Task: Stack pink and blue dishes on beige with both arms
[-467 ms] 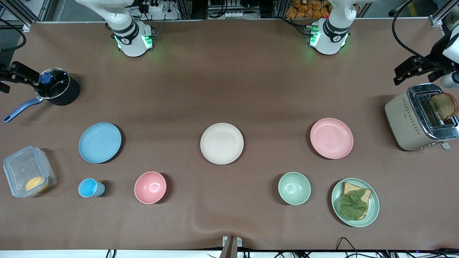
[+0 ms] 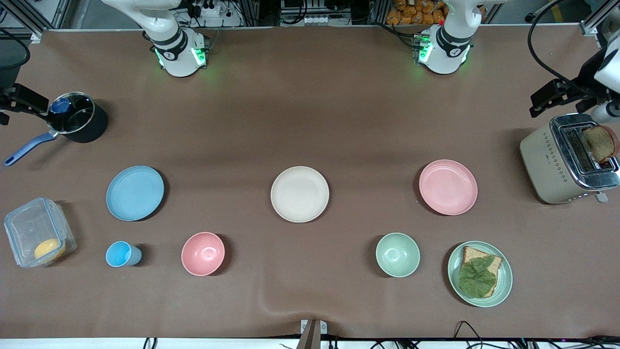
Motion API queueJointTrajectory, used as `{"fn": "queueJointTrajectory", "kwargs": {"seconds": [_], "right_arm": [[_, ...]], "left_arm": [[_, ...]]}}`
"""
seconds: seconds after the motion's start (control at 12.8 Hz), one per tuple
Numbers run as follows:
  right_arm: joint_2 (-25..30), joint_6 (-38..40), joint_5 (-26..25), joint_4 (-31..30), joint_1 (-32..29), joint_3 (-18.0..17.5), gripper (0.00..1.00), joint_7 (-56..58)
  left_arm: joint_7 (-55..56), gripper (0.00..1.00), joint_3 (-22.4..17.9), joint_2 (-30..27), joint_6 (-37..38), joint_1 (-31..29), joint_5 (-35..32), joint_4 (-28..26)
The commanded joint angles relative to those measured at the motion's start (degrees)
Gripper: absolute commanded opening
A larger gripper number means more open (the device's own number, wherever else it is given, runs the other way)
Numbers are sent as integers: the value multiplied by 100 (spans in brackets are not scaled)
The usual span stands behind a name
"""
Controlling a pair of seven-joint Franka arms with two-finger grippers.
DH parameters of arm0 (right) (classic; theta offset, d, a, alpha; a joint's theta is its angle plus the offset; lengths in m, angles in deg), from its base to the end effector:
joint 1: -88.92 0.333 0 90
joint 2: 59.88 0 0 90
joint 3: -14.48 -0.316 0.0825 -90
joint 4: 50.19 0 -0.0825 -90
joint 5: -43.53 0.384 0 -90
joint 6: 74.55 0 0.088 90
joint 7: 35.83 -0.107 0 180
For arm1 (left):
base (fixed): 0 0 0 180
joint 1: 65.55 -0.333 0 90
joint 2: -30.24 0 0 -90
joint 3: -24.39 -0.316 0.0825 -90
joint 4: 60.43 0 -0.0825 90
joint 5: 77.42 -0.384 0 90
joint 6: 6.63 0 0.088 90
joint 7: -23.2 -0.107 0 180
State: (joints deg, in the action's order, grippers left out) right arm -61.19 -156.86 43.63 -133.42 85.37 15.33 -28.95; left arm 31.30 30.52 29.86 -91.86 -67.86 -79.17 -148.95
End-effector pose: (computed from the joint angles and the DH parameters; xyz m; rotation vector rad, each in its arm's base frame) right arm 0.5463 -0.0417 0.6554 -3.1351 -0.0682 0.0605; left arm 0.5430 -0.0330 0.6332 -3.1021 -0.1187 0.0735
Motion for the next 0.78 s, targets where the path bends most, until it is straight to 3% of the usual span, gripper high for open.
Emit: {"fn": "queueJointTrajectory", "kwargs": {"seconds": [0.0, 0.16, 0.39, 0.7], "right_arm": [[-53, -4, -1, -79, 29, -41, 100, -3], [-106, -13, -53, -79, 29, -41, 100, 6], [-632, -66, -98, -70, 29, -41, 100, -3], [-888, -22, -36, -79, 64, -50, 100, 6]], "left_arm": [[-19, 100, -7, 992, -80, -33, -89, 256], [129, 100, -16, 1250, -718, -68, -106, -206], [420, 100, 10, 1013, -2580, -164, -106, -1647], [587, 100, 19, 1170, -4358, -314, -106, -2976]]}}
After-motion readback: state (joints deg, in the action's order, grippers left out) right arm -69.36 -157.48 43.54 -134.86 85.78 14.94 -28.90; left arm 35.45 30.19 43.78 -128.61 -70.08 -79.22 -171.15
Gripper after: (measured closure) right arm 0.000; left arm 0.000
